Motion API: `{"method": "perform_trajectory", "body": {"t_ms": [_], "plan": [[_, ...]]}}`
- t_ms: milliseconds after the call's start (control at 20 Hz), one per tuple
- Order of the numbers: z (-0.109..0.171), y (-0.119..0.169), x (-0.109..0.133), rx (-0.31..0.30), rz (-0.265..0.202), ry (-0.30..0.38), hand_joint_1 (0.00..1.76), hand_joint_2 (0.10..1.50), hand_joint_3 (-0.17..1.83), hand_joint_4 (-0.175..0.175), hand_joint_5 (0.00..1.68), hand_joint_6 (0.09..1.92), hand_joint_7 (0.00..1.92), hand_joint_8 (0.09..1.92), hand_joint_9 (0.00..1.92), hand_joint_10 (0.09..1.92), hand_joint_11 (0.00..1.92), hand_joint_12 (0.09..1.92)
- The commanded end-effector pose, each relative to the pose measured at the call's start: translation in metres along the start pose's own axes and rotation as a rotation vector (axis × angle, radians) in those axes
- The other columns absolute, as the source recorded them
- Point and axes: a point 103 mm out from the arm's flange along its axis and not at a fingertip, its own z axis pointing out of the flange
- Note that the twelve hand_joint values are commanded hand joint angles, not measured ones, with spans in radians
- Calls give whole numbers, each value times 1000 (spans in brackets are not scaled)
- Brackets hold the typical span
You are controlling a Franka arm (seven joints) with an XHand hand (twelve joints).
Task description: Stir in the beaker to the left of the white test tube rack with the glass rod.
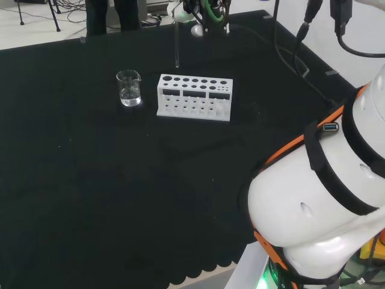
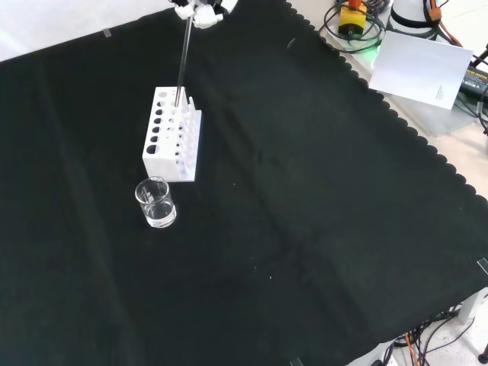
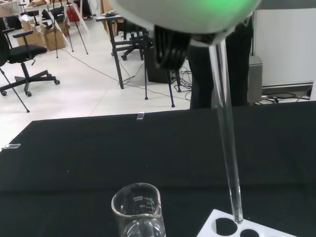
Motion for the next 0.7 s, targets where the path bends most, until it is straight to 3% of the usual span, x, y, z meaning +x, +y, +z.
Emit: {"method": "perform_trajectory", "body": {"t_ms": [50,300,700], "plan": [[-1,-3,-3,-2,-16,9,1300,630,905,-175,1036,938,1154,1279,1717,775,1737,618],[4,3,7,17,-12,-3,1301,628,907,-175,1039,935,1155,1278,1718,774,1738,618],[5,24,38,14,-101,31,1302,623,912,-175,1043,931,1159,1273,1720,771,1738,619]]}}
